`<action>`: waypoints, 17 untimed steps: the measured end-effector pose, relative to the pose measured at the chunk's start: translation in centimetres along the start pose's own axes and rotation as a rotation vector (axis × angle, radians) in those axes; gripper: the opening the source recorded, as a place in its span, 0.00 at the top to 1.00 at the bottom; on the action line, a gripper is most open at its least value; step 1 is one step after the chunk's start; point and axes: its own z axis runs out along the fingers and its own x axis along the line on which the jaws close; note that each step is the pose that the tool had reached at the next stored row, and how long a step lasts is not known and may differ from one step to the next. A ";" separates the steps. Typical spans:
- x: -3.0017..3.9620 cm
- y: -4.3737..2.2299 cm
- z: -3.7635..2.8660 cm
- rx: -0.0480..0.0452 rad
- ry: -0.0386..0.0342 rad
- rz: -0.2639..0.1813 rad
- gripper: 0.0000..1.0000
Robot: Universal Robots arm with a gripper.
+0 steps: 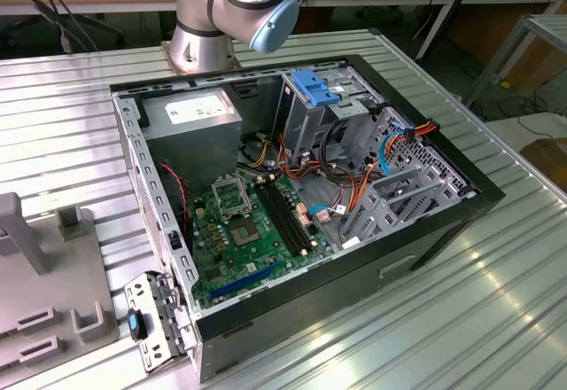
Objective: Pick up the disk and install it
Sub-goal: 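Pick up the disk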
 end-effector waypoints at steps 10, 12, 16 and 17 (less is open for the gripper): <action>-0.95 0.66 1.27 0.0014 -0.0006 -0.037 0.29; -0.91 1.00 2.08 0.0016 -0.0025 -0.063 0.29; -0.96 1.07 2.91 0.0019 -0.0028 -0.073 0.29; -1.06 1.10 3.37 0.0019 -0.0029 -0.077 0.29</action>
